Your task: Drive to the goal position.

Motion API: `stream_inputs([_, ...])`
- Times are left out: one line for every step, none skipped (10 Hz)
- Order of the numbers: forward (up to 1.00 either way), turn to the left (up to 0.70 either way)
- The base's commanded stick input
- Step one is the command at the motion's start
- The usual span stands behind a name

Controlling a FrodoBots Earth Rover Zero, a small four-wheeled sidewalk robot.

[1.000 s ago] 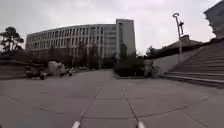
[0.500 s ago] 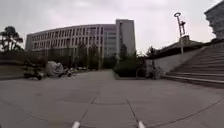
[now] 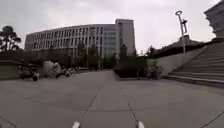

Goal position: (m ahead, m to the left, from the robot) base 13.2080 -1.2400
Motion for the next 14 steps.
stream_inputs([0.60, 0.00])
stream_inputs([0.60, 0.00])
stream_inputs([0.60, 0.00])
stream_inputs([0.60, 0.00])
stream_inputs([0.60, 0.00])
stream_inputs([0.60, 0.00])
stream_inputs([0.60, 0.00])
stream_inputs([0.60, 0.00])
stream_inputs([0.60, 0.00])
stream_inputs([0.60, 0.00])
stream_inputs([0.60, 0.00])
stream_inputs([0.60, 0.00])
stream_inputs([0.60, 0.00])
stream_inputs([0.60, 0.00])
